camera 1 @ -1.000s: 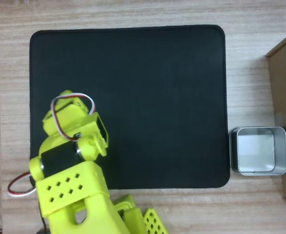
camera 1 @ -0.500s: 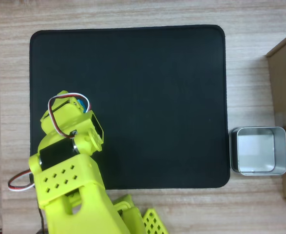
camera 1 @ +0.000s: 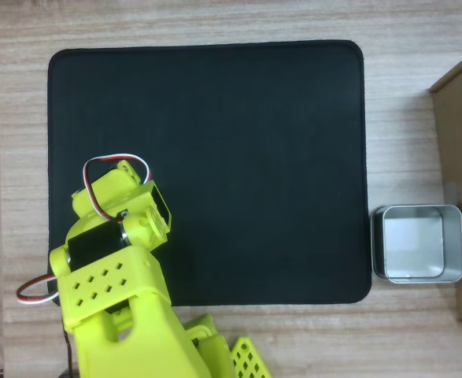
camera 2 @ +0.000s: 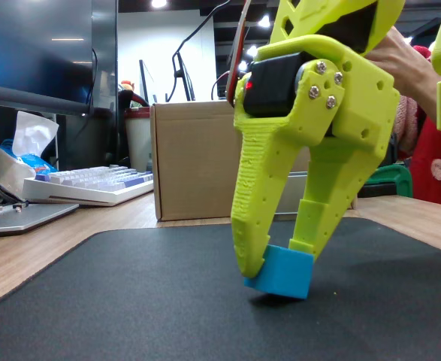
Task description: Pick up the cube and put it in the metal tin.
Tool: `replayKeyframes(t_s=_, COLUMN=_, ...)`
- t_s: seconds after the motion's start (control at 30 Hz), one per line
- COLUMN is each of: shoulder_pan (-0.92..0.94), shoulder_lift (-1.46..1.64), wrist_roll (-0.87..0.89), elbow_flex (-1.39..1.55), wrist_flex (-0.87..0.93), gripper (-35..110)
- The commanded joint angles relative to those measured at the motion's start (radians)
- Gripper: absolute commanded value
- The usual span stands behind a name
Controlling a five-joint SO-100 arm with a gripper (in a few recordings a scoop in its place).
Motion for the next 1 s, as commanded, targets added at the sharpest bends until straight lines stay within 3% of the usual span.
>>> replayKeyframes(t_s=0.0, shoulder_pan=-0.012, shoulder_lift=0.021, wrist_roll=-0.015, elbow_flex=0.015, wrist_flex=0.012, gripper=0)
replayKeyframes(t_s=0.4, shoulder_pan=0.1, shoulder_lift=0.232, wrist_roll=-0.044, elbow_flex=0.003, wrist_flex=0.089, gripper=0)
replayKeyframes(t_s=0.8, shoulder_pan=0.4, shoulder_lift=0.437, wrist_roll=-0.071, elbow_flex=-0.034, wrist_flex=0.169, gripper=0)
replayKeyframes(t_s=0.97, shoulder_pan=0.646, shoulder_lift=0.586, wrist_roll=-0.155, elbow_flex=-0.002, wrist_flex=0.189, gripper=0)
